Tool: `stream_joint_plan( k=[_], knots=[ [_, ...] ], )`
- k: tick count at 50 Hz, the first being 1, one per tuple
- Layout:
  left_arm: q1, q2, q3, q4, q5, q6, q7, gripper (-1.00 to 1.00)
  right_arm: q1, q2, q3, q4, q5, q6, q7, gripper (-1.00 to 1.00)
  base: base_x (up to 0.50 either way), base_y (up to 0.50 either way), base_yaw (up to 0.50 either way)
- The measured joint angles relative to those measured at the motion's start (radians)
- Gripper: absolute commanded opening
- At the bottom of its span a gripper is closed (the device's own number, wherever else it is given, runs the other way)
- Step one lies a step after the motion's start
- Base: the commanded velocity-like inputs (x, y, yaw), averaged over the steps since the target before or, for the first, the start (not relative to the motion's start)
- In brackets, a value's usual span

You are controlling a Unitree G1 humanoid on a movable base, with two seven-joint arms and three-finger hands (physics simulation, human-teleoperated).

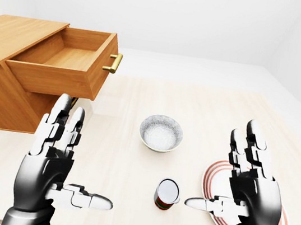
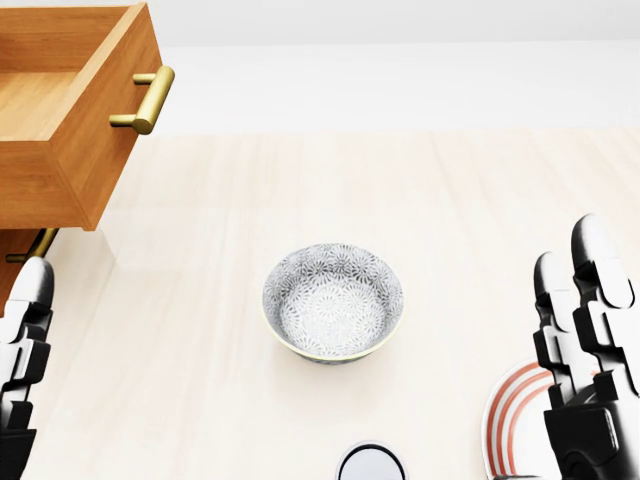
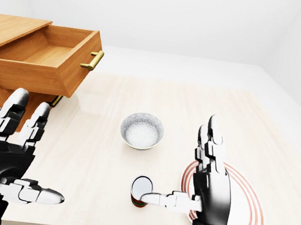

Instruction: Put the ketchup in the top drawer of the cabinet.

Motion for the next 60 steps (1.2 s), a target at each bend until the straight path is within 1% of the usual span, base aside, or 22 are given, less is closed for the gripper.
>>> stream_joint_plan(
  k=[10, 20, 60],
  knots=[
    [-0.002, 0.0, 0.006, -0.006, -0.004, 0.0, -0.001, 1.0, -0.005, 0.001, -0.005, 0.006, -0.022, 0.0, -0.01, 1.0, 0.0, 0.0, 0.0],
    [-0.002, -0.005, 0.009, 0.0, -0.006, 0.0, -0.007, 1.0, -0.004, -0.001, -0.002, 0.013, -0.056, 0.0, -0.017, 1.0, 0.02, 0.49, 0.0],
    [0.004, -0.005, 0.012, -0.004, -0.01, 0.0, -0.01, 1.0, -0.01, 0.004, -0.007, 0.034, -0.061, 0.0, -0.014, 1.0, 0.08, 0.5, 0.0]
  ],
)
